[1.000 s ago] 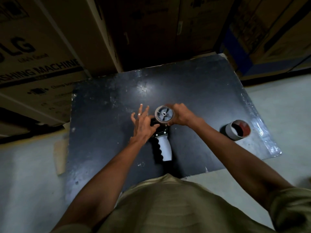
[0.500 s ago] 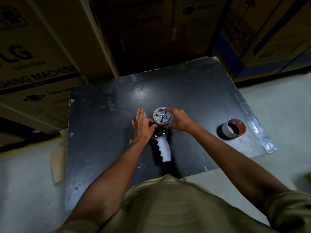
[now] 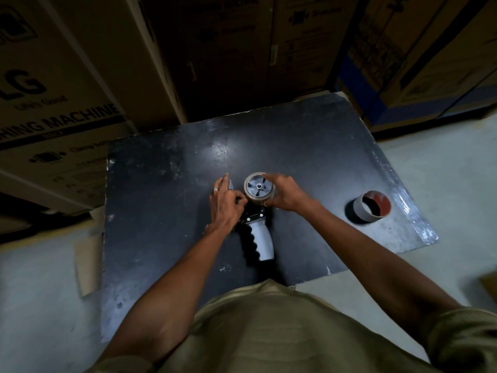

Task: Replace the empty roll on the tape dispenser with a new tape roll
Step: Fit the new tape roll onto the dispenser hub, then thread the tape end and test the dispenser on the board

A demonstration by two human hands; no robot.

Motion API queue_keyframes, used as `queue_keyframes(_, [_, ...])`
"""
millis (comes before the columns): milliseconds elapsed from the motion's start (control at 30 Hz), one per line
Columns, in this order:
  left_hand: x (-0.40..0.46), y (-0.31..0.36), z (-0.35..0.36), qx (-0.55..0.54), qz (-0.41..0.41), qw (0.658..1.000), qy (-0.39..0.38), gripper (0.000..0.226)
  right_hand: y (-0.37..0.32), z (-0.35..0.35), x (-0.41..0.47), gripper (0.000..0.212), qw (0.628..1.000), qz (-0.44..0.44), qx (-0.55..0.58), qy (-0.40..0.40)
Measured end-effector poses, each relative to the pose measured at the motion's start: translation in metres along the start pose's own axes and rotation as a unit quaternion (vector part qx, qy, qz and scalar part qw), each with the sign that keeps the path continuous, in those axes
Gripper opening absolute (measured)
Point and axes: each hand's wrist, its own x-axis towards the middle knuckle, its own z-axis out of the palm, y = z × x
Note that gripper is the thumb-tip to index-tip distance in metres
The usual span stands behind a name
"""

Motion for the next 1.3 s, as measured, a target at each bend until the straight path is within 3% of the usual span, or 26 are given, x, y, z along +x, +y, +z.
queue_keyframes(133, [-0.001, -0.005, -0.003, -0.006, 0.008, 1.0, -0.003, 0.013, 0.006, 0.027, -0.003, 0.081, 0.998, 0.025, -0.019, 0.058])
queue_keyframes(267, [-0.003, -0.008, -0.003, -0.015, 0.012, 1.0, 0.006, 0.016, 0.0, 0.071, -0.028, 0.083, 0.979, 0.108, 0.094, 0.145])
queue_keyframes(433, [-0.005, -0.009, -0.002, 0.0, -0.013, 0.999, 0.033, 0.013, 0.008, 0.111, -0.047, 0.113, 0.915, 0.268, 0.301, 0.02])
queue_keyframes(500, [-0.007, -0.01, -0.004, 0.021, -0.023, 0.999, 0.033, 0.014, 0.02, 0.124, -0.048, 0.101, 0.913, 0.272, 0.303, -0.021])
queue_keyframes(633, [-0.013, -0.015, -0.007, 0.038, -0.008, 0.998, 0.049, 0.014, 0.012, 0.126, -0.055, 0.04, 0.882, 0.268, 0.385, -0.046])
queue_keyframes(667, [-0.014, -0.015, -0.007, 0.037, -0.006, 0.998, 0.05, 0.013, 0.008, 0.127, -0.057, 0.034, 0.885, 0.262, 0.384, -0.041])
queue_keyframes(933, [-0.02, -0.013, -0.011, 0.023, 0.007, 0.999, 0.049, 0.007, -0.006, 0.133, -0.071, 0.048, 0.911, 0.237, 0.333, 0.049])
queue_keyframes(1300, [-0.03, -0.021, -0.022, 0.03, 0.018, 0.998, 0.048, 0.009, -0.011, 0.134, -0.072, 0.052, 0.918, 0.226, 0.319, 0.064])
